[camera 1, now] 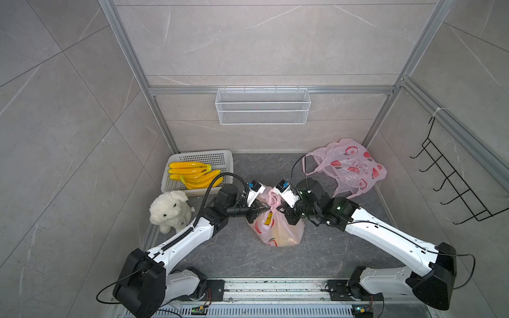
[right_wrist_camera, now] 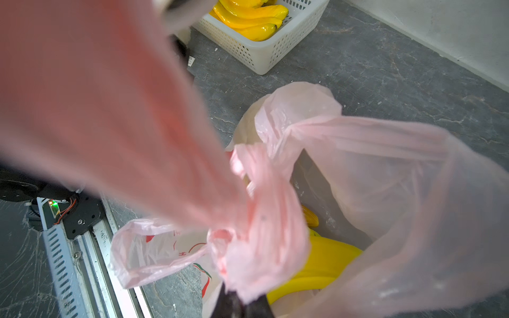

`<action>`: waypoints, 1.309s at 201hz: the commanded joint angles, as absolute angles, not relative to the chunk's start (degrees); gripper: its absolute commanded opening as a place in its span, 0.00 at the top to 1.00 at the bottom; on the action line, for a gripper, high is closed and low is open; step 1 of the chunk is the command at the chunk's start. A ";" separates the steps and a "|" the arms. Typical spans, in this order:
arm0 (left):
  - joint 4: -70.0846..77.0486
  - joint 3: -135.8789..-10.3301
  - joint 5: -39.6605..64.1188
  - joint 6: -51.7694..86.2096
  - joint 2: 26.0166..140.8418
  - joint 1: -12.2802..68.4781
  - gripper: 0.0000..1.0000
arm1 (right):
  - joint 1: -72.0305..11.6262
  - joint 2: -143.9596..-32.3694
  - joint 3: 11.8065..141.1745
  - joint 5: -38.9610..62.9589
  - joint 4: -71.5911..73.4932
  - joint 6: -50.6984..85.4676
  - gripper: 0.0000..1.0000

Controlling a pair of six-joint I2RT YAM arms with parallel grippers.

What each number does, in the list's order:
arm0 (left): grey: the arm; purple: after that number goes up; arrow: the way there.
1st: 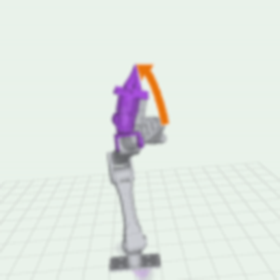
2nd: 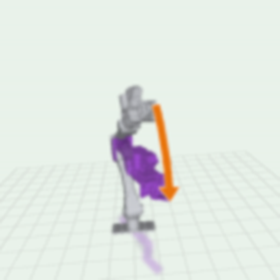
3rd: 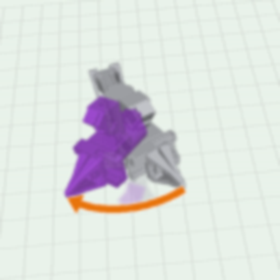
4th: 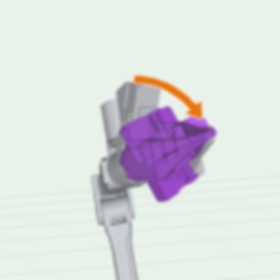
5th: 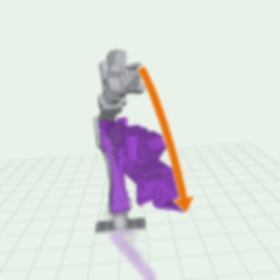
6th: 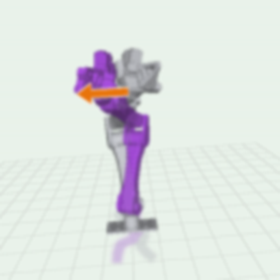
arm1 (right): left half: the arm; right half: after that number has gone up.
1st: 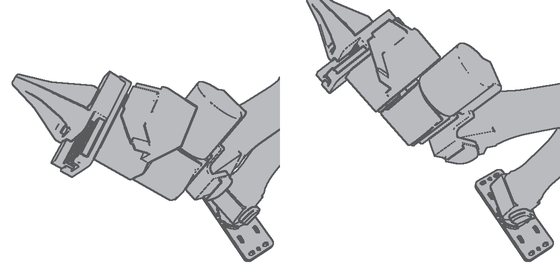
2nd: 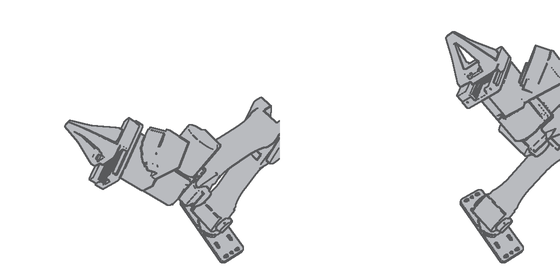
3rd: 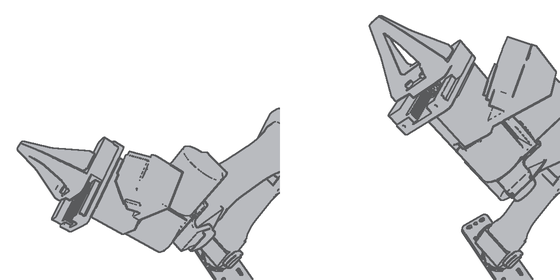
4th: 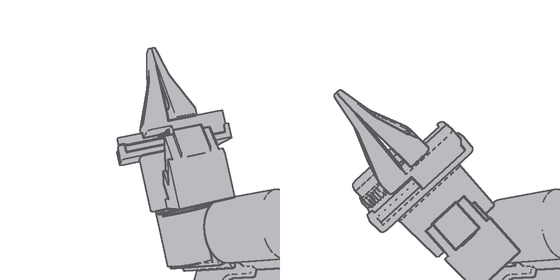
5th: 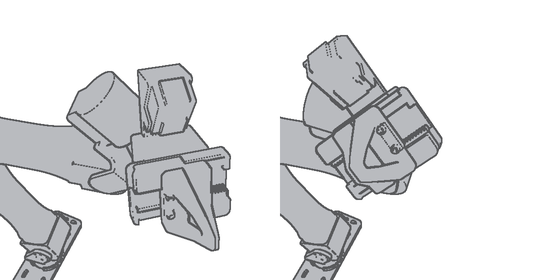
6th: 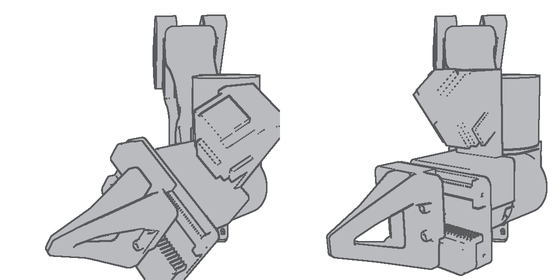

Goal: Place the banana into a plastic bag & tie a knot
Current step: Cross the plastic bag at the center of the board.

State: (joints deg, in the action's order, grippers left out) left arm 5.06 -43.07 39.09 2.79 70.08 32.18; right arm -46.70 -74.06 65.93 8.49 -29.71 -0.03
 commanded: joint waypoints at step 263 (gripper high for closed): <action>11.12 -39.52 28.43 8.22 60.69 32.17 1.00 | -52.13 -76.11 73.64 -12.21 -41.81 -1.23 1.00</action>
State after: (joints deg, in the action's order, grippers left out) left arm 9.52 -39.66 30.26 7.57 62.06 32.67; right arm -52.18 -75.72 71.96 -7.55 -38.15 -1.93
